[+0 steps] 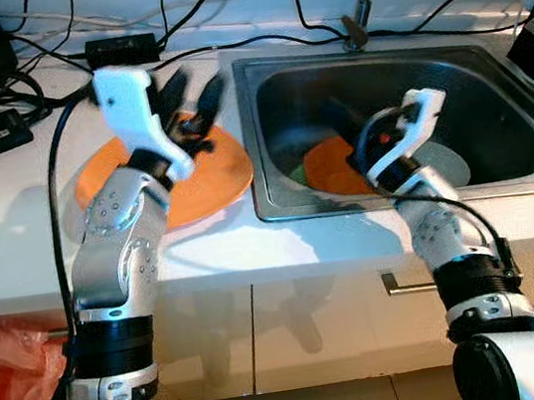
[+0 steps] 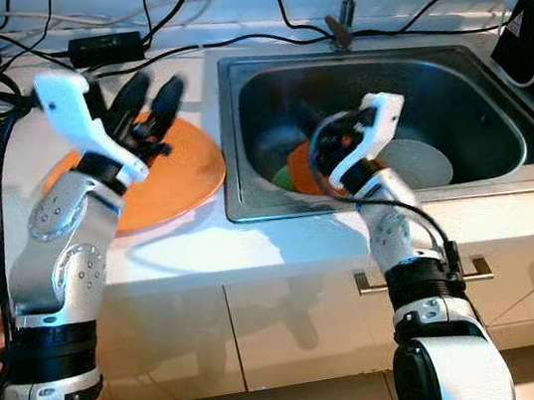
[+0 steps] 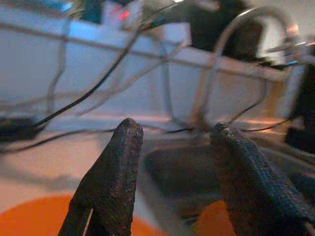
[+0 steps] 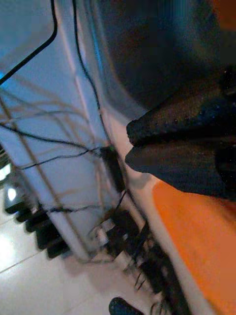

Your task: Kitchen organization

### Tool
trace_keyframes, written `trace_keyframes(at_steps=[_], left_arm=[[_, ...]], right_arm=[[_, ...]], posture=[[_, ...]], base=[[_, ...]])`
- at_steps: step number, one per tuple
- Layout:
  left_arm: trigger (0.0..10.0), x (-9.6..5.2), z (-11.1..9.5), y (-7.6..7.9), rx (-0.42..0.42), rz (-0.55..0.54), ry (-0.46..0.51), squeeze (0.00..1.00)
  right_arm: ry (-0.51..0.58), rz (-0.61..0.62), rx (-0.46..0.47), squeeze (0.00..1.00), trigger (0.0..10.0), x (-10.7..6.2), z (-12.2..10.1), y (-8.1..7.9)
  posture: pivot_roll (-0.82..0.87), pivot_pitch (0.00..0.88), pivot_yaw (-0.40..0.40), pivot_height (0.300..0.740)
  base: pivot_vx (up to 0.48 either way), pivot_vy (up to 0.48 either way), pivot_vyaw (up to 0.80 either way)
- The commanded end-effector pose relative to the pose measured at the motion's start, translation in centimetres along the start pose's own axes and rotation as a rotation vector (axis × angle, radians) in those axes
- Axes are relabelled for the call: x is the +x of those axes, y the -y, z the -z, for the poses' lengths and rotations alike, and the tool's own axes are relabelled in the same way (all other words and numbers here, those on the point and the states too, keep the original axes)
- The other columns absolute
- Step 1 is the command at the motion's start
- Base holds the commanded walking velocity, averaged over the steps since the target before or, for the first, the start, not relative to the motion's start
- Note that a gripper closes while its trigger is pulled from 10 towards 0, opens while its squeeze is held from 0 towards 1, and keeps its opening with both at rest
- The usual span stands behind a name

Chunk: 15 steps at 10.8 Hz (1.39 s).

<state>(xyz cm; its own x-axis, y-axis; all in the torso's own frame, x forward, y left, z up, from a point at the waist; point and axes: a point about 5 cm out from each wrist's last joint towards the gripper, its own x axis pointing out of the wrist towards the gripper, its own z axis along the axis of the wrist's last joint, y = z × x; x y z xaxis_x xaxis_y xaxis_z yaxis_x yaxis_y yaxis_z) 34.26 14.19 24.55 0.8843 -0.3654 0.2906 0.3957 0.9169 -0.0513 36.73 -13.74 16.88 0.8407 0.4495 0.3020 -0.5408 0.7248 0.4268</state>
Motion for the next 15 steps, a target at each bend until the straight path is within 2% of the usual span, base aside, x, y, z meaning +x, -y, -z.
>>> trace_keyframes(at_steps=[1,3,4,6,8,9,10,12,14,15], left_arm=[[10.0,-0.2,0.3,-0.8,0.015,-0.05,-0.016,0.0],[10.0,-0.6,2.0,-1.6,0.028,-0.105,-0.068,0.0],[10.0,-0.6,2.0,-1.7,0.033,-0.12,-0.063,0.0],[10.0,-1.1,1.0,-2.9,0.018,-0.181,-0.05,0.0],[10.0,-2.5,0.4,-4.7,0.056,-0.247,-0.058,0.0],[10.0,-3.8,0.1,-6.2,0.076,-0.316,-0.075,0.0],[10.0,-4.7,0.0,-7.1,0.068,-0.367,-0.09,1.0],[10.0,-7.0,-0.3,-8.9,0.063,-0.468,-0.134,1.0],[10.0,-8.2,-0.9,-9.4,0.041,-0.482,-0.162,1.0],[10.0,-9.4,-0.4,-9.5,0.014,-0.459,-0.237,0.0]], right_arm=[[-0.028,0.074,-0.052,0.0,10.0,-0.7,0.2,1.1],[-0.055,0.149,-0.151,0.0,10.0,-0.7,0.5,1.7],[-0.047,0.175,-0.178,0.0,10.0,-0.8,0.3,1.9],[-0.049,0.24,-0.281,0.0,10.0,-1.0,-0.1,2.6],[-0.067,0.235,-0.297,0.0,10.0,-1.1,0.5,2.6],[-0.086,0.224,-0.305,0.0,10.0,-1.2,1.0,2.4],[-0.096,0.214,-0.312,0.0,10.0,-1.1,1.3,2.3],[-0.118,0.186,-0.333,0.0,10.0,-1.1,1.8,1.9],[-0.125,0.186,-0.336,0.0,10.0,-1.2,2.0,2.0],[-0.13,0.185,-0.336,0.0,10.0,-1.2,2.1,2.0]], posture=[[0.09,0.068,-0.078,0.74],[0.09,0.07,-0.078,0.74],[0.09,0.071,-0.078,0.74],[0.09,0.072,-0.078,0.74],[0.1,0.079,-0.079,0.74],[0.11,0.083,-0.082,0.74],[0.11,0.083,-0.082,0.74],[0.11,0.092,-0.089,0.74],[0.12,0.096,-0.088,0.74],[0.12,0.096,-0.087,0.74]], base=[[0.0,0.0,0.0],[0.0,0.0,0.0],[0.0,0.0,0.0],[0.0,0.0,0.0],[0.0,0.0,0.0],[0.0,0.0,0.0],[0.0,0.0,0.0],[0.0,0.0,0.0],[0.0,0.0,0.0],[0.0,0.0,0.0]])
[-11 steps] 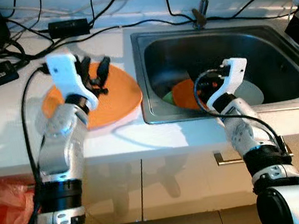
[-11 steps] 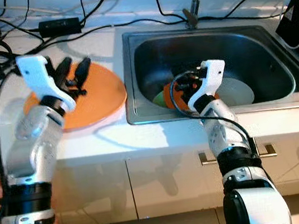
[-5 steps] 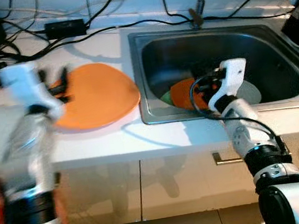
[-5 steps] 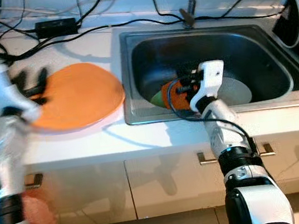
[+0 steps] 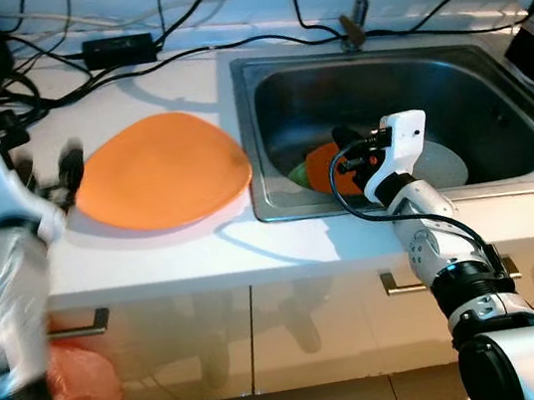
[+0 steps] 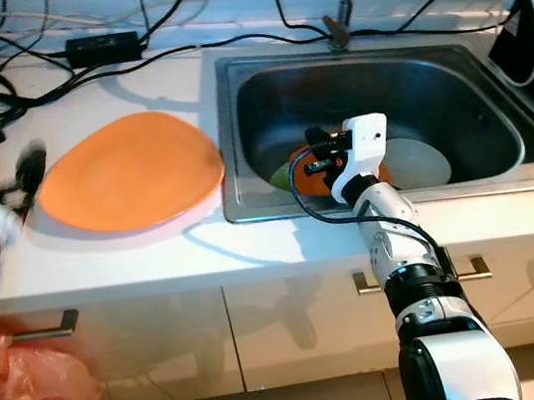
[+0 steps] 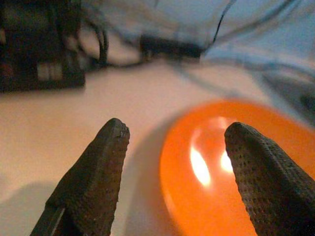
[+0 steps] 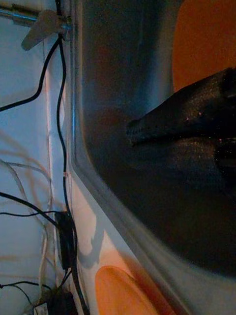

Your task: Kitchen organization

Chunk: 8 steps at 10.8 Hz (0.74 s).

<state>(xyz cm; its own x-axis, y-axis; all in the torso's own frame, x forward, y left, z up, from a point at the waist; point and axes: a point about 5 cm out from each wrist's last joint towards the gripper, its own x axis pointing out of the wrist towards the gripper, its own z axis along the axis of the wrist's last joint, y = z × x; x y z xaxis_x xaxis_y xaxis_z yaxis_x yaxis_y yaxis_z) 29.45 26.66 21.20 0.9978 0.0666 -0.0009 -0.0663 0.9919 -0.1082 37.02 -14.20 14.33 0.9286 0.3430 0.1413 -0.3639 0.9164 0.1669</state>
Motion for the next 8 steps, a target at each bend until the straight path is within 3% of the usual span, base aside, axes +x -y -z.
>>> trace_keyframes(at_steps=[1,4,8], left_arm=[[10.0,-0.5,0.1,-0.1,-0.008,0.013,-0.031,0.0],[10.0,-1.7,1.7,-0.6,-0.151,-0.002,-0.165,0.0],[10.0,-1.8,1.6,-0.1,-0.366,0.054,-0.228,0.0]], right_arm=[[-0.017,-0.003,-0.014,0.0,10.0,-0.3,0.4,0.3],[-0.027,-0.026,-0.015,0.0,10.0,-0.2,0.7,-0.2],[-0.027,-0.035,-0.01,0.0,10.0,-0.3,0.9,-0.5]], posture=[[0.13,0.096,-0.088,0.74],[0.14,0.09,-0.086,0.74],[0.13,0.078,-0.069,0.74]], base=[[0.0,0.0,0.0],[0.0,0.0,0.0],[0.0,0.0,0.0]])
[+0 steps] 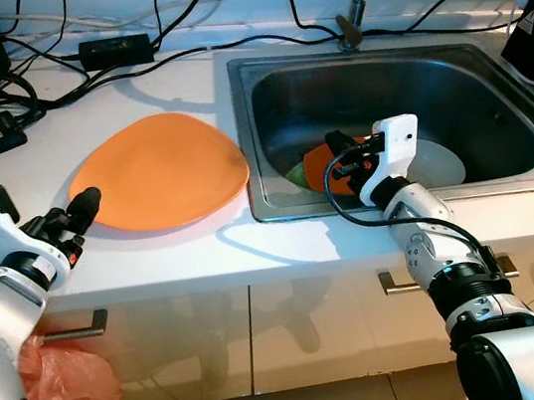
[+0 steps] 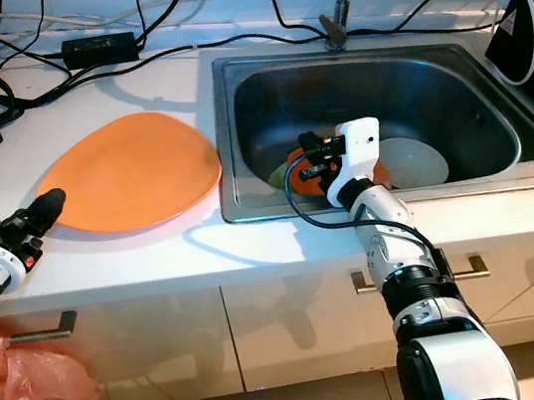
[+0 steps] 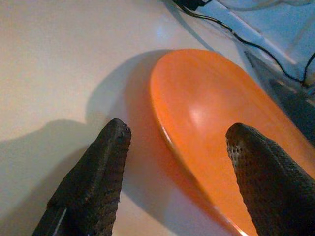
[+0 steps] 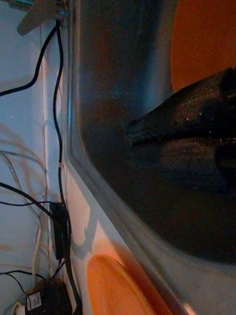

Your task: Kitchen organization

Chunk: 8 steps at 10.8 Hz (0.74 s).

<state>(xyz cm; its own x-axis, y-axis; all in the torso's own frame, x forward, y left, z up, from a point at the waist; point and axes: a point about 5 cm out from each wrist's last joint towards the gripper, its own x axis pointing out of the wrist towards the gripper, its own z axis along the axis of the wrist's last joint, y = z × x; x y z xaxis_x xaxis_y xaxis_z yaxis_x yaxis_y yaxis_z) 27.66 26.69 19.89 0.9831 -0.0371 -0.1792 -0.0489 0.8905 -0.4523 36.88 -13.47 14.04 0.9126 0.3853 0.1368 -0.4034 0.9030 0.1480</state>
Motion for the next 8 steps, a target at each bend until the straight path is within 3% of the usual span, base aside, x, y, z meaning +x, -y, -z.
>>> trace_keyframes(at_steps=[1,3,5,8], left_arm=[[10.0,0.2,0.3,0.3,-0.035,0.012,-0.033,0.0],[10.0,0.5,-0.3,0.4,-0.068,0.0,-0.069,0.0],[10.0,0.7,-1.1,0.2,-0.05,-0.047,-0.104,0.0],[10.0,1.9,-0.4,0.8,-0.061,-0.033,-0.192,0.0]], right_arm=[[-0.015,0.007,0.004,0.0,10.0,-0.3,0.5,0.1],[-0.012,0.005,0.008,0.0,10.0,-0.3,0.5,0.0],[-0.012,0.005,0.021,0.0,10.0,-0.3,0.7,-0.2],[-0.013,-0.006,0.024,0.0,10.0,-0.2,0.8,-0.5]], posture=[[0.13,0.077,-0.066,0.74],[0.13,0.074,-0.054,0.74],[0.14,0.077,-0.05,0.74],[0.13,0.081,-0.045,0.74]], base=[[0.0,0.0,0.0],[0.0,0.0,0.0],[0.0,0.0,0.0],[0.0,0.0,0.0]])
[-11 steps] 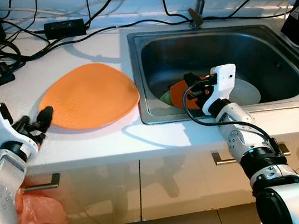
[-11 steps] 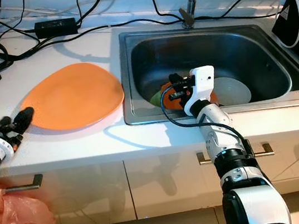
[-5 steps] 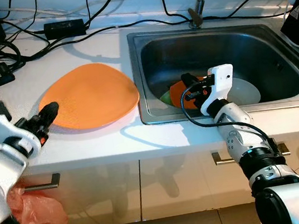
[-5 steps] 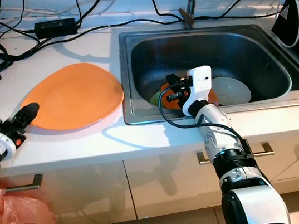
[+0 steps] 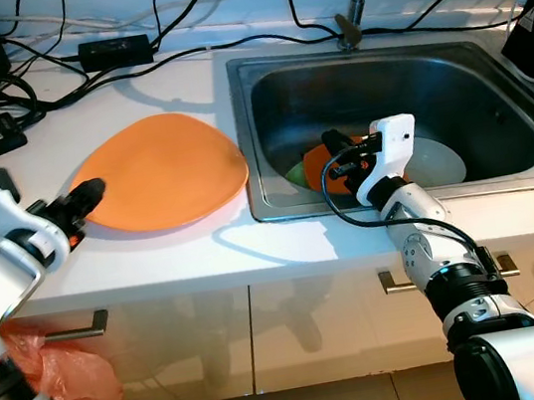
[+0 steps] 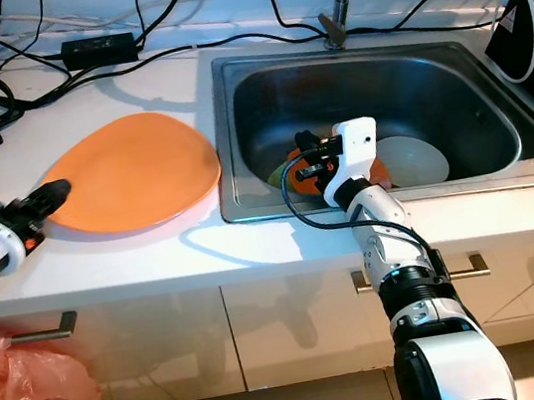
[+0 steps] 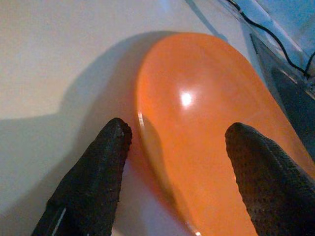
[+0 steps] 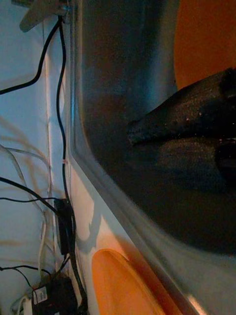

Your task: Kitchen organization

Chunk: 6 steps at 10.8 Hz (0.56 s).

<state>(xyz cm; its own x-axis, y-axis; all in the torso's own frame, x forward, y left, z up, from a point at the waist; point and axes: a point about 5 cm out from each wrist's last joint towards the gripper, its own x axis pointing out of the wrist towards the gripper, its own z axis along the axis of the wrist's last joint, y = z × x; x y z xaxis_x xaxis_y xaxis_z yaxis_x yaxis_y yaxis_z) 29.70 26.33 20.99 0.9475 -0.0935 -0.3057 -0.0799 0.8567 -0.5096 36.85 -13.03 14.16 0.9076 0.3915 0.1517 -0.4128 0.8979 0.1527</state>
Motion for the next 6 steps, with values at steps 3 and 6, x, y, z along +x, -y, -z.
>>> trace_keyframes(at_steps=[3,6], left_arm=[[10.0,1.7,2.8,1.4,-0.015,0.082,-0.161,0.0],[10.0,2.8,4.2,2.6,-0.014,0.133,-0.214,0.0]], right_arm=[[-0.033,-0.015,0.02,0.0,10.0,-0.5,1.0,-0.3],[-0.037,-0.022,0.022,0.0,10.0,-0.5,1.2,-0.5]], posture=[[0.12,0.086,-0.04,0.74],[0.12,0.089,-0.035,0.74]], base=[[0.0,0.0,0.0],[0.0,0.0,0.0]])
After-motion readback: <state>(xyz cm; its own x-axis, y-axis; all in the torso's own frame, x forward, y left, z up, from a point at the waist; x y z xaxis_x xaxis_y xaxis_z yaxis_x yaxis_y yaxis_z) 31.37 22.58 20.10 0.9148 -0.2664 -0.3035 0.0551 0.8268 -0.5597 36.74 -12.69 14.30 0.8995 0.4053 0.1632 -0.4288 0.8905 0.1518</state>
